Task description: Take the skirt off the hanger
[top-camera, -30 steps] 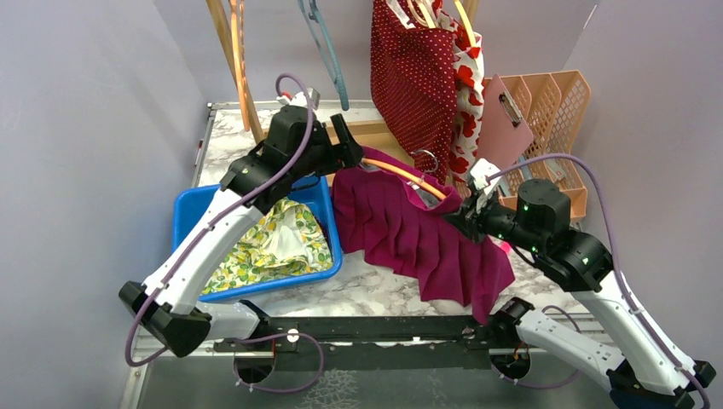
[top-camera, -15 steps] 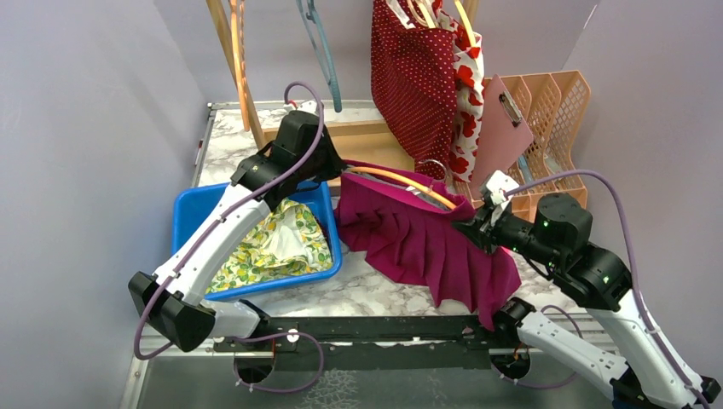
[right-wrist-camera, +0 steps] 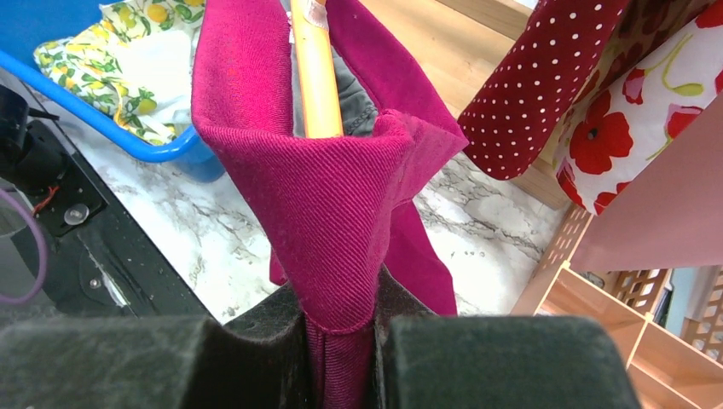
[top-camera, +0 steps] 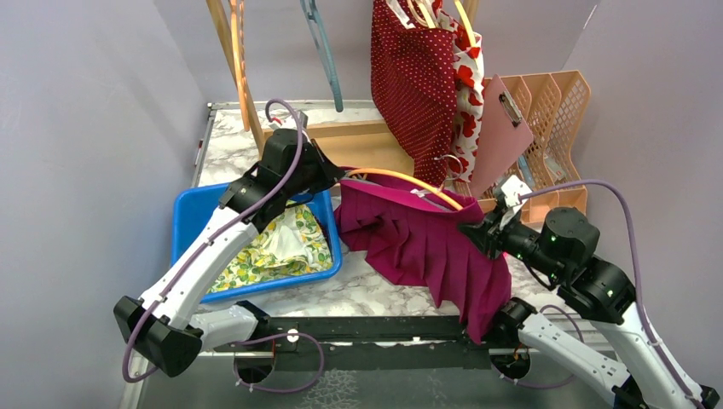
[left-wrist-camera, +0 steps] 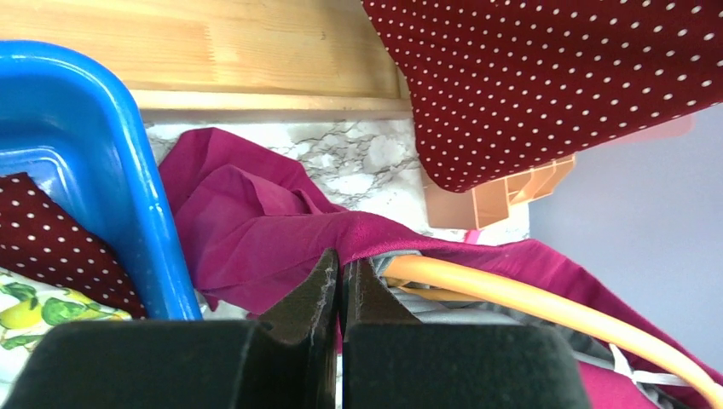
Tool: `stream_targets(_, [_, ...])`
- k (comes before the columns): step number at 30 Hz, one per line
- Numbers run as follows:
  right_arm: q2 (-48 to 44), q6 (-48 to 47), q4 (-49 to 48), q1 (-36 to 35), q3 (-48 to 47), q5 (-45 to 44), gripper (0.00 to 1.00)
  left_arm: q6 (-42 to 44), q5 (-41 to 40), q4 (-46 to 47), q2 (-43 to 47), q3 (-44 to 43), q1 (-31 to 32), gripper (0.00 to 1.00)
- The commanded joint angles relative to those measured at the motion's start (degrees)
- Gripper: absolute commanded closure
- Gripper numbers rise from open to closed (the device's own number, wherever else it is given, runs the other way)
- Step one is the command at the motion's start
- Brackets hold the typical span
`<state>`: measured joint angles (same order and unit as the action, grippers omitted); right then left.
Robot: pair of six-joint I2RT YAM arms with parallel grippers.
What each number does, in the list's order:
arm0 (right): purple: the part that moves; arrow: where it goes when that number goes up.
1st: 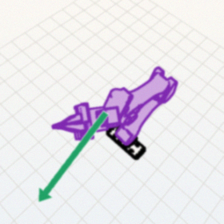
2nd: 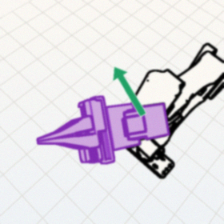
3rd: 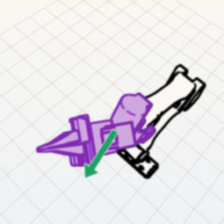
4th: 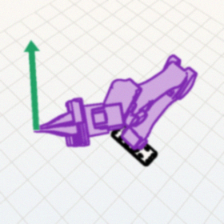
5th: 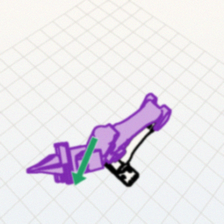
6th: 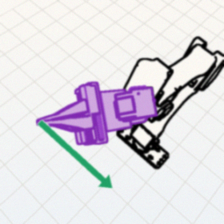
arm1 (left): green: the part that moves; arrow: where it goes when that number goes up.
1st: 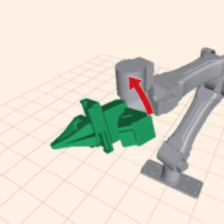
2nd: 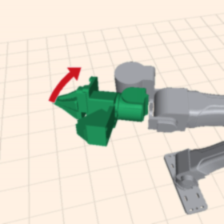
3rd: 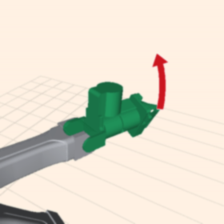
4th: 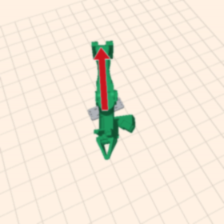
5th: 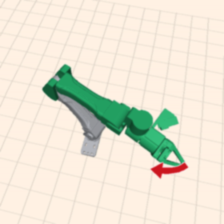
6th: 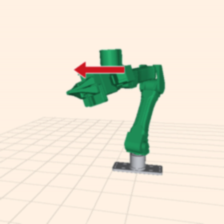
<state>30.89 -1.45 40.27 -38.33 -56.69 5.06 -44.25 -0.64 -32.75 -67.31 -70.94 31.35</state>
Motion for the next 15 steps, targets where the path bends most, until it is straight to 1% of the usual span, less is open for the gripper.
stream_targets(1, [-4.0, 3.0, -11.3, 0.4, -2.4, -4.6, 0.99, -2.1, -10.4, -2.1, 0.2, 2.2, -3.0, 1.00])
stream_targets(2, [-3.8, 3.0, -10.8, 0.4, -2.8, -4.3, 0.99, -2.9, -11.0, -2.8, -0.3, 1.9, -3.0, 1.00])
stream_targets(4, [-4.5, 3.4, -10.8, 0.4, -3.6, -5.4, 0.99, -5.9, -15.2, -5.9, -1.0, 1.5, -3.0, 1.00])
stream_targets(7, [-6.0, 3.9, -11.0, 0.4, -4.3, -6.6, 0.99, -7.0, -19.5, -6.9, -2.0, 1.4, -3.3, 1.00])
stream_targets(9, [-5.4, 2.6, -7.7, 0.4, -5.8, -5.4, 0.99, -6.2, -21.3, -7.2, -3.5, -0.3, -3.6, 1.00])
stream_targets(11, [-4.8, 0.4, -4.5, 0.4, -7.5, -2.3, 0.99, -4.0, -22.9, -7.1, -5.3, -2.5, -3.7, 1.00])
stream_targets(12, [-4.5, -0.7, -3.7, 0.4, -7.6, -0.1, 0.99, -1.7, -22.0, -6.3, -6.1, -3.6, -4.1, 1.00])
stream_targets(14, [-2.8, -1.7, -1.5, 0.4, -8.2, 3.1, 0.99, 5.6, -15.5, -3.3, -7.7, -6.1, -4.5, 1.00])
stream_targets(15, [-2.0, -1.7, -1.3, 0.4, -8.0, 4.2, 0.99, 7.1, -12.5, -2.8, -8.1, -7.7, -4.5, 1.00])
